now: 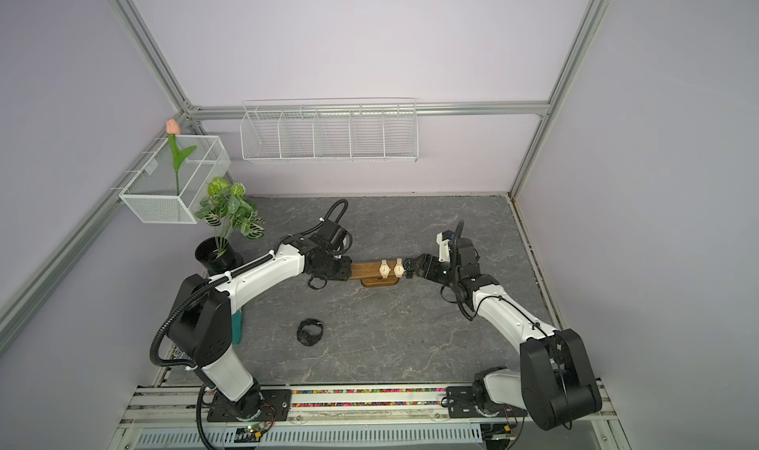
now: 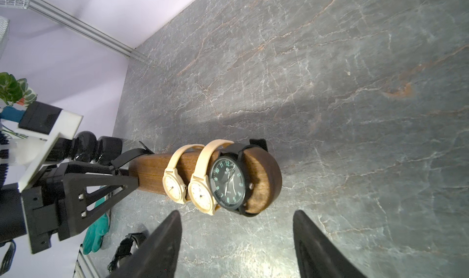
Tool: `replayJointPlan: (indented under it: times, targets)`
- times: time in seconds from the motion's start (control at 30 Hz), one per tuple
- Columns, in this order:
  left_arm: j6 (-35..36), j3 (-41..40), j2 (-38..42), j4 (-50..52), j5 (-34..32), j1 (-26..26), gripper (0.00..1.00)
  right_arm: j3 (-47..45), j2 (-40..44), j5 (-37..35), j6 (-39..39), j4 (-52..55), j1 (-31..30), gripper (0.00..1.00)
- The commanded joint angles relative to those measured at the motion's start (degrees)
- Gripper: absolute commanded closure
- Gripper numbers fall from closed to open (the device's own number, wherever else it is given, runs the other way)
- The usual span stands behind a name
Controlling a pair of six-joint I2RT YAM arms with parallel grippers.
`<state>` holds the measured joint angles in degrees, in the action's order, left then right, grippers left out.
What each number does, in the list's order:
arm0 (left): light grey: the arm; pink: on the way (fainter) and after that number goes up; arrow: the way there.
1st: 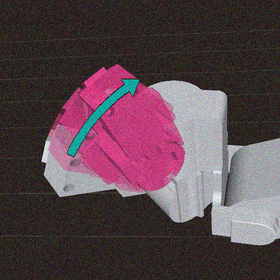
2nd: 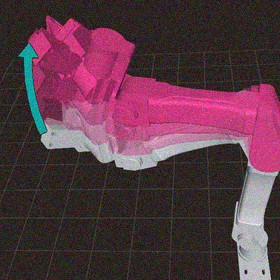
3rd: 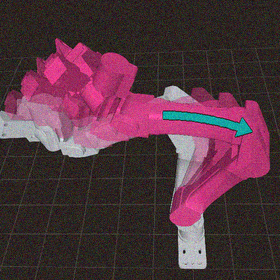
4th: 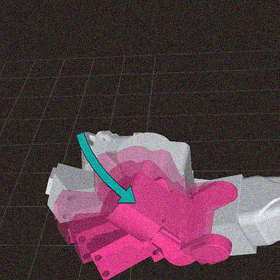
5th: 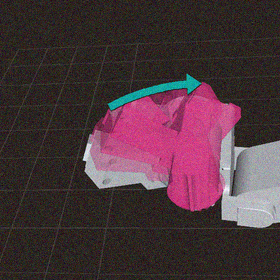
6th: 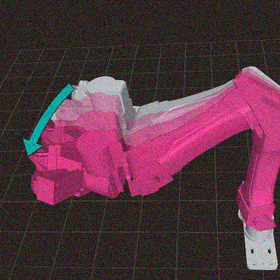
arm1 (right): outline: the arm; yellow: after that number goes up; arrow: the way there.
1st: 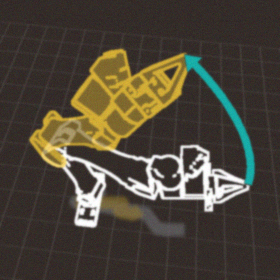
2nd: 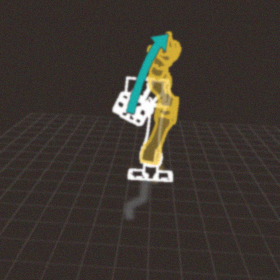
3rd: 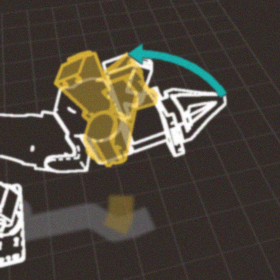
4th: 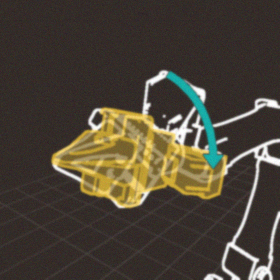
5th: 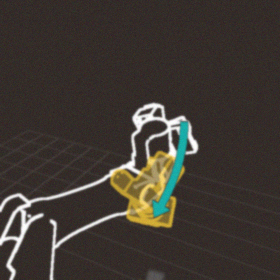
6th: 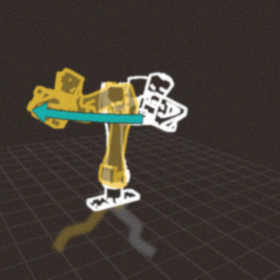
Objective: Place watch on stand
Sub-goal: Place the watch on the stand.
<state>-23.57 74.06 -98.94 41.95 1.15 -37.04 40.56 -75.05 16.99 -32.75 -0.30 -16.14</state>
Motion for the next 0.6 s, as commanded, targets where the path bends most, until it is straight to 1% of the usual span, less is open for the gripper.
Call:
replayJointPlan:
  times: [0.0, 0.1, 0.2, 0.57]
  targets:
    - [-1.1, 2.4, -1.8, 0.1, -0.1, -0.7, 0.65, 1.7, -2.1, 1.0, 0.9, 1.4, 0.3, 0.27]
    - [-1.5, 3.0, -2.4, -0.1, 0.1, -0.8, 0.65, 2.6, -3.2, 2.3, 0.8, 1.6, 0.2, 0.25]
    - [-1.7, 4.1, -3.2, 0.1, 0.2, -0.8, 0.65, 3.2, -3.9, 1.9, 1.1, 2.3, 0.1, 0.23]
    - [-1.5, 7.2, -4.9, 1.6, 0.6, -1.4, 0.63, 3.5, -7.2, 2.0, 1.8, 1.7, -1.2, 0.21]
